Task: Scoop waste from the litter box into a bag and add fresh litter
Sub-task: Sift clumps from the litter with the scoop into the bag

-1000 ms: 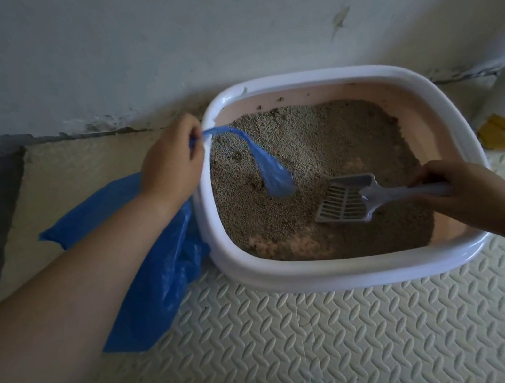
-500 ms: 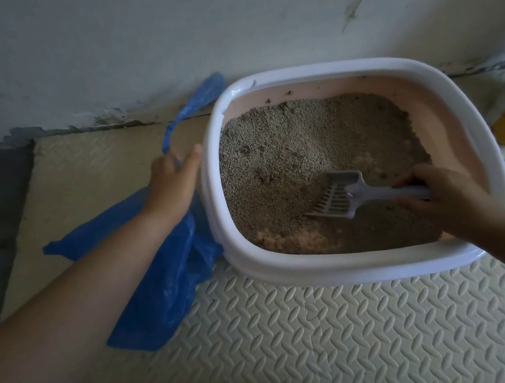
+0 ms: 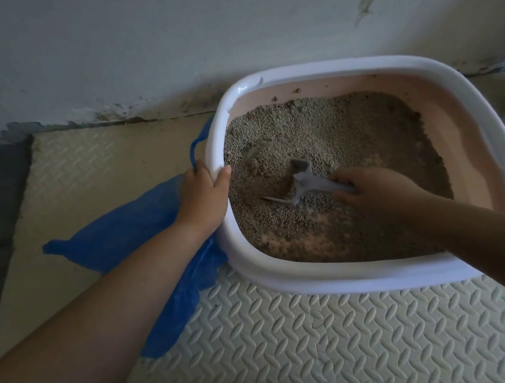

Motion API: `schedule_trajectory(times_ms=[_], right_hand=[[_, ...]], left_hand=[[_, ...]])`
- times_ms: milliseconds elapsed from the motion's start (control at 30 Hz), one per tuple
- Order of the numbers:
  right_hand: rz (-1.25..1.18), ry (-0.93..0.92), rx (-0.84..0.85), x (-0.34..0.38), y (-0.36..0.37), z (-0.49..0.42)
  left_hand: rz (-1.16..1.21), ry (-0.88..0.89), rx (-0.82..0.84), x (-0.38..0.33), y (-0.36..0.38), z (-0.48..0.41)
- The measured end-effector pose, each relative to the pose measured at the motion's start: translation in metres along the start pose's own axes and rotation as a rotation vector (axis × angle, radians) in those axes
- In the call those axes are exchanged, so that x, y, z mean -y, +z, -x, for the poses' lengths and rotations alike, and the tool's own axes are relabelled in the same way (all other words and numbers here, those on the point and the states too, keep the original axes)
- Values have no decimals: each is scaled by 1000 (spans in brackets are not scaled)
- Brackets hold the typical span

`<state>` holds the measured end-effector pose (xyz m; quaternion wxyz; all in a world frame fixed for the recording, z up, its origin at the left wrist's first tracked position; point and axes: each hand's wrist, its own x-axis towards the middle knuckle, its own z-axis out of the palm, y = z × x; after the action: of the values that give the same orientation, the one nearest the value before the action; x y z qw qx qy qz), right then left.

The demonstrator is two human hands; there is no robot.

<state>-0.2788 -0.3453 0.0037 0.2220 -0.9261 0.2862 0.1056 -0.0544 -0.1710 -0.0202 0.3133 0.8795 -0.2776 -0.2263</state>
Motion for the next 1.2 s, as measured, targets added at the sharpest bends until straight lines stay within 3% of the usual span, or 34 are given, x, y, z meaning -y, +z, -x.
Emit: schedule_trajectory(times_ms=[200, 333, 533, 1200], right_hand=[[88, -20, -22, 15, 32, -24], [53, -39, -142, 9, 39, -26], [-37, -60, -232, -4, 23, -3], [9, -86, -309, -33, -23, 59]], left_hand=[[6, -4, -10, 3, 3, 0], [85, 21, -45, 4, 2, 6], [-11, 137, -182, -12, -6, 23], [-83, 192, -187, -19, -7, 27]])
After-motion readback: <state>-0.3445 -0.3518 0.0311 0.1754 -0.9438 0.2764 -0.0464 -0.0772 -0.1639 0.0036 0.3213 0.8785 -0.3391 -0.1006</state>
